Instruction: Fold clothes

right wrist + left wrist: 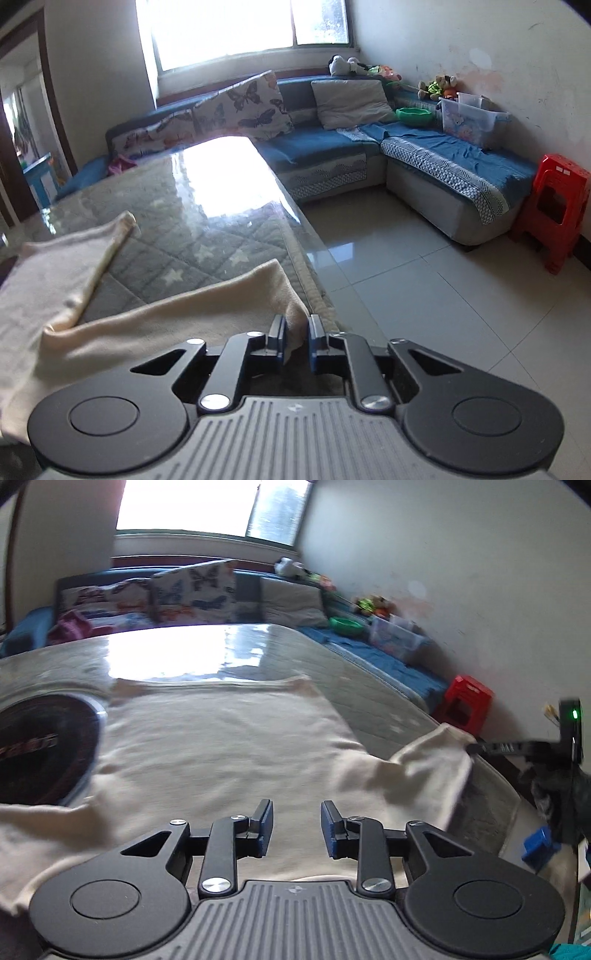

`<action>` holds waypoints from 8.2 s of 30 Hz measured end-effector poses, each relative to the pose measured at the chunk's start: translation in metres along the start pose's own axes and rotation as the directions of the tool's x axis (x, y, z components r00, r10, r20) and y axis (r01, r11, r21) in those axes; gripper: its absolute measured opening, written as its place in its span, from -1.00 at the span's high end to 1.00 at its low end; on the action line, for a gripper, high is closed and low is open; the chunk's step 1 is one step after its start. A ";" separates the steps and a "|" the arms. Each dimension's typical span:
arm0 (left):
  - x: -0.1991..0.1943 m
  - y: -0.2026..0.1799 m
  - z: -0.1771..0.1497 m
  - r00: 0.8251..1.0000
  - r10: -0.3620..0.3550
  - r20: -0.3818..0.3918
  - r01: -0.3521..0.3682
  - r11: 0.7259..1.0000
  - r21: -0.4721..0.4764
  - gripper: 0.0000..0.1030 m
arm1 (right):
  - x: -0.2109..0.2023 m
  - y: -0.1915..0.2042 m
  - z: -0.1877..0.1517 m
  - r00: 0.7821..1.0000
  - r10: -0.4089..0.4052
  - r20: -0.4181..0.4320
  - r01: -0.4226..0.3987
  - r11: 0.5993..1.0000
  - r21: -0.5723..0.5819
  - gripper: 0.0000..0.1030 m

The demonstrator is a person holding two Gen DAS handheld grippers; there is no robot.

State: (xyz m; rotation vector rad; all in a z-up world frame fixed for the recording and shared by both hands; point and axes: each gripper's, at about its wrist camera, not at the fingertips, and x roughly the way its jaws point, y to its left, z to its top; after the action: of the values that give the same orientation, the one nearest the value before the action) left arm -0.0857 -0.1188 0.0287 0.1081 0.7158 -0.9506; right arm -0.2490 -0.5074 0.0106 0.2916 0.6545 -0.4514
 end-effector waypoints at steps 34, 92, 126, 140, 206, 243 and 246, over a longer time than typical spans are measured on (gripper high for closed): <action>-0.049 0.059 -0.039 0.993 0.096 0.064 -0.083 0.981 -0.172 0.10 | -0.053 0.279 0.057 0.805 0.588 -0.085 -0.547 0.679 -0.489 0.83; -0.053 0.099 -0.034 0.929 0.360 0.083 -0.319 0.896 -0.310 0.50 | 0.011 0.219 -0.017 0.865 0.425 -0.265 -0.501 0.719 -0.483 0.29; -0.132 0.190 -0.004 0.721 0.667 0.188 -0.490 0.683 -0.541 0.90 | -0.004 0.224 -0.017 0.860 0.453 -0.237 -0.509 0.717 -0.477 0.28; -0.083 0.024 0.043 0.919 0.096 0.382 -0.041 0.988 -0.149 0.90 | -0.004 0.192 -0.004 0.855 0.483 -0.187 -0.517 0.773 -0.368 0.28; -0.020 0.113 -0.008 0.957 0.281 0.070 -0.269 0.952 -0.147 0.81 | -0.019 0.209 0.001 0.853 0.504 -0.136 -0.515 0.771 -0.375 0.82; -0.027 0.059 -0.024 0.993 0.112 0.038 -0.114 0.992 0.055 0.47 | -0.007 0.216 -0.020 0.852 0.458 -0.253 -0.523 0.724 -0.449 0.70; -0.029 0.044 -0.026 0.998 0.048 0.041 -0.052 0.993 0.109 0.27 | -0.017 0.199 -0.023 0.836 0.466 -0.288 -0.548 0.735 -0.399 0.69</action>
State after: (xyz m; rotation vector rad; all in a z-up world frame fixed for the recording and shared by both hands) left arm -0.0761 -0.0623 0.0163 0.2036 0.6230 -0.9419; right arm -0.1751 -0.3209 0.0280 0.0365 0.7947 0.2768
